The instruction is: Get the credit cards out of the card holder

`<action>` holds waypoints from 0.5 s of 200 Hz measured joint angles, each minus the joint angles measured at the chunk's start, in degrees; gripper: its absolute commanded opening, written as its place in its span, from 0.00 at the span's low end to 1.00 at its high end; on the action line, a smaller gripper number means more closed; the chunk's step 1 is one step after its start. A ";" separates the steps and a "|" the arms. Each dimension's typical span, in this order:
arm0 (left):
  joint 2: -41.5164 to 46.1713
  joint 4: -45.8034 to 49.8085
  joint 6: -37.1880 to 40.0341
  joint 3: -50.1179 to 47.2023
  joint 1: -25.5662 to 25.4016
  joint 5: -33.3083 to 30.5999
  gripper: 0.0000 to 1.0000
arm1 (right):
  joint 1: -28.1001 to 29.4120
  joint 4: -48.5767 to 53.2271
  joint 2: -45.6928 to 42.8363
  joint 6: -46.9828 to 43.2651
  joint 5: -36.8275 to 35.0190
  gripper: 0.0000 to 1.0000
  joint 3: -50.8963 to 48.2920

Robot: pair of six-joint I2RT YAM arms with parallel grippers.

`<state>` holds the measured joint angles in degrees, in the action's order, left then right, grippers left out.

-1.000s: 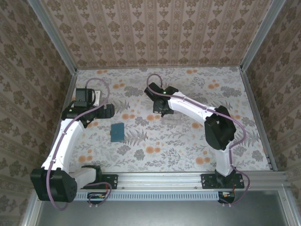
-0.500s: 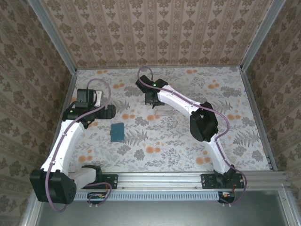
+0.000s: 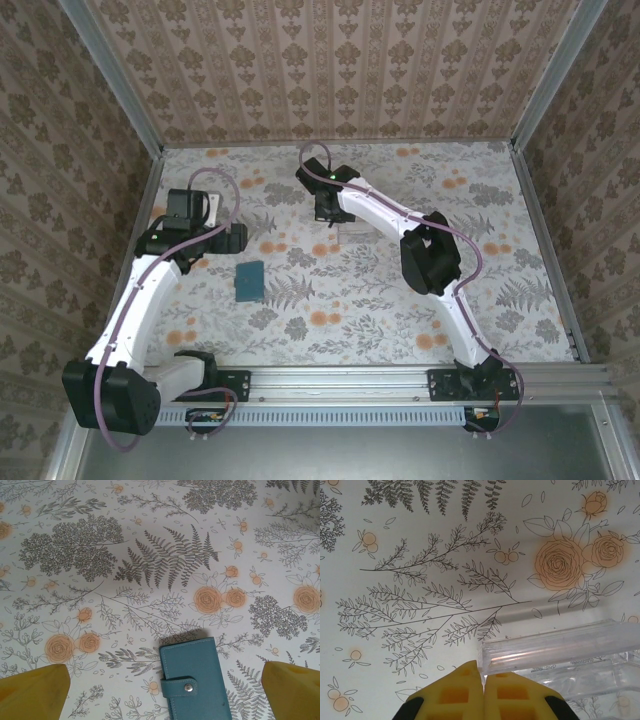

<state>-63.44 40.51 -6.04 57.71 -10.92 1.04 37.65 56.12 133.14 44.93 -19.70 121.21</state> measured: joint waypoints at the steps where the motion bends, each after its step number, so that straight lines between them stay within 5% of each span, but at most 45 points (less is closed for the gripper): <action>1: 0.00 0.00 0.00 0.00 0.00 0.00 1.00 | 0.00 0.02 0.00 0.00 0.00 0.00 0.00; 49: -0.04 0.02 0.00 -0.02 -0.61 -0.63 1.00 | 0.39 0.07 0.02 0.31 0.00 0.01 0.00; 100: -0.79 0.11 0.00 -0.02 -1.11 -0.87 1.00 | 0.87 0.02 0.66 1.73 0.46 0.19 0.15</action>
<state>-64.23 40.62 -6.04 57.69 -12.03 0.16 38.52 56.14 133.80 46.65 -19.25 121.36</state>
